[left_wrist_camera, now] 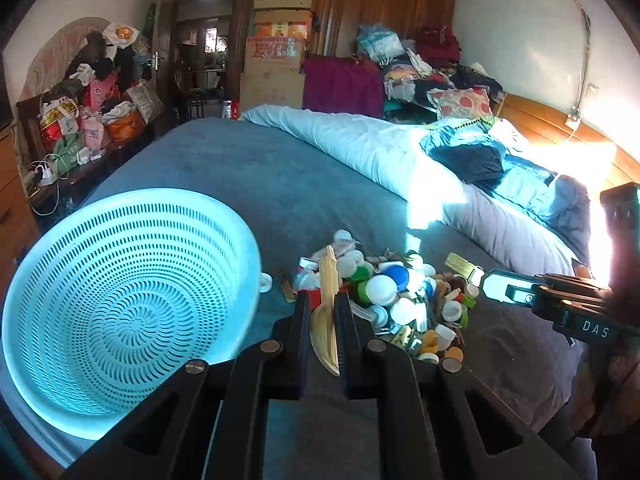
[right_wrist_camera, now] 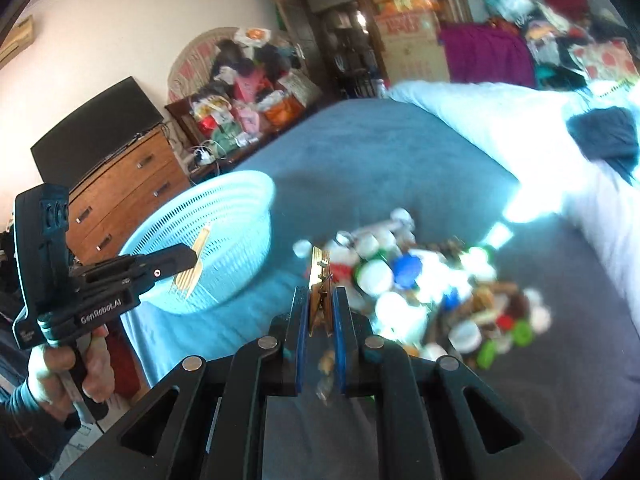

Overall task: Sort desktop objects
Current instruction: 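Carry fork and clothespin over the blue basket and open both tools, then move both open tools back over the heap of caps and clothespins, then grasp a green bottle cap with the right tool while the left grasps a clothespin, then carry green cap and clothespin over the blue basket and open both tools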

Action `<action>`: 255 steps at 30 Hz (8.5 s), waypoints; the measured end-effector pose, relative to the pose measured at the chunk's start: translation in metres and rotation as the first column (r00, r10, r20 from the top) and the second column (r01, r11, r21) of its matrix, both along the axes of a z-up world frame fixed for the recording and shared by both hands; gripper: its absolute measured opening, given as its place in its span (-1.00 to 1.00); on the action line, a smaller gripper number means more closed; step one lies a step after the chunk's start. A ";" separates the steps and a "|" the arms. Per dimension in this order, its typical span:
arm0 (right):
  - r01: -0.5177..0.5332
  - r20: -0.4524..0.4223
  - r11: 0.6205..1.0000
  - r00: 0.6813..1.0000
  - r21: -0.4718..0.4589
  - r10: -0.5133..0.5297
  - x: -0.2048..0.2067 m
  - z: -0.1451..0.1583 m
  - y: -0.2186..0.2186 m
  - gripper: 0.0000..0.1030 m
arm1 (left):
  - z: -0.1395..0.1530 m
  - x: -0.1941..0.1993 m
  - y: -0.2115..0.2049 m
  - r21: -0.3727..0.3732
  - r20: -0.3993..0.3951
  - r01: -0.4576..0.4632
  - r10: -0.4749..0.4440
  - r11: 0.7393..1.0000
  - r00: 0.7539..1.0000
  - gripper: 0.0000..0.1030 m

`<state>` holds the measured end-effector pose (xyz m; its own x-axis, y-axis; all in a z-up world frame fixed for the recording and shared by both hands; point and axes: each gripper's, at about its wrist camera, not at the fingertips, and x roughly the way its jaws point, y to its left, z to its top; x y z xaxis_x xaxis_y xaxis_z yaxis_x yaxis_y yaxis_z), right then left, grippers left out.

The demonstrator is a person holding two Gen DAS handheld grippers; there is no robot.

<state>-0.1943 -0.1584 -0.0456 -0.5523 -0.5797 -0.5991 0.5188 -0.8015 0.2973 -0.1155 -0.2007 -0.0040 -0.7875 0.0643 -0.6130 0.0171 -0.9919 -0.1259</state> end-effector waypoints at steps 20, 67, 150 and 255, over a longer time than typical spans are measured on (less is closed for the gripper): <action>-0.221 0.012 0.960 0.975 0.173 0.222 -0.052 0.000 -0.245 -0.77 | -0.026 -0.026 -0.185 0.003 0.119 -0.313 0.310 0.950 0.943 -0.76; -0.001 0.213 0.991 0.977 0.137 -0.028 -0.012 -0.139 0.020 -0.30 | -0.107 -0.023 0.011 0.148 0.331 0.037 -0.084 0.988 0.940 0.12; 0.138 0.203 0.979 0.965 0.152 -0.168 -0.021 -0.171 0.097 -0.34 | -0.135 -0.060 0.089 0.076 0.305 0.091 -0.110 0.993 0.946 -0.75; 0.115 -0.098 0.966 0.991 0.230 -0.095 0.007 -0.037 0.032 0.09 | -0.028 0.005 0.022 -0.146 0.149 0.066 -0.044 0.987 0.988 -0.11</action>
